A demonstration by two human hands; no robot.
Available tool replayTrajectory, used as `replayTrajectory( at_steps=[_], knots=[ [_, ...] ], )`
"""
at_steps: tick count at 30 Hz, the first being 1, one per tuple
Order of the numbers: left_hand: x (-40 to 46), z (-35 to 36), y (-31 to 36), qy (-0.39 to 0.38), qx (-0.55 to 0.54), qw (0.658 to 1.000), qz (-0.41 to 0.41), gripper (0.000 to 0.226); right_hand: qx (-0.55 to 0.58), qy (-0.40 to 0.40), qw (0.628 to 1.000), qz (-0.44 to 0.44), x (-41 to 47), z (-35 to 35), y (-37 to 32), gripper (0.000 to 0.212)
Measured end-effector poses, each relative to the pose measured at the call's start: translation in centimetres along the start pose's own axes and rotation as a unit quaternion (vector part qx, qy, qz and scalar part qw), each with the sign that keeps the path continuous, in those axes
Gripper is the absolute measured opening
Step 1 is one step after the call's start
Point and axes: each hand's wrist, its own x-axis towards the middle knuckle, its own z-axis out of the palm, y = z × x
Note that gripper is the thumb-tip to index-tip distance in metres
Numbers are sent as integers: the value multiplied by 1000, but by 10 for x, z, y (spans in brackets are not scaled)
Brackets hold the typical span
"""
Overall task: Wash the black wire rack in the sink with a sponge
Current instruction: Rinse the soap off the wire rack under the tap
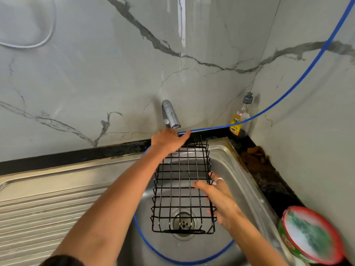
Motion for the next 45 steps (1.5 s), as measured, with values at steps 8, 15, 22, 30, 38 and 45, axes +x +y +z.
replayTrajectory(
  at_steps=[8, 15, 22, 30, 38, 45],
  knots=[
    [-14, 7, -38, 94, -153, 980, 81, 51, -60, 10, 997, -48, 11, 7, -9, 97],
    [-52, 21, -67, 130, -382, 915, -29, 59, -78, -2, 996, -36, 13, 18, -15, 94],
    [-123, 30, -69, -103, -725, 630, -260, 76, -97, -24, 995, -28, 23, 26, -25, 93],
    [-148, 31, -68, -57, -746, 618, -242, 42, -172, -71, 982, -22, 38, 28, -42, 87],
    [-163, 34, -64, -9, -751, 603, -270, 59, -316, -147, 934, -81, 53, 43, -58, 88],
    [-173, 18, -73, 53, -793, 538, -279, 62, -326, -189, 923, -77, 67, 37, -66, 26]
  ],
)
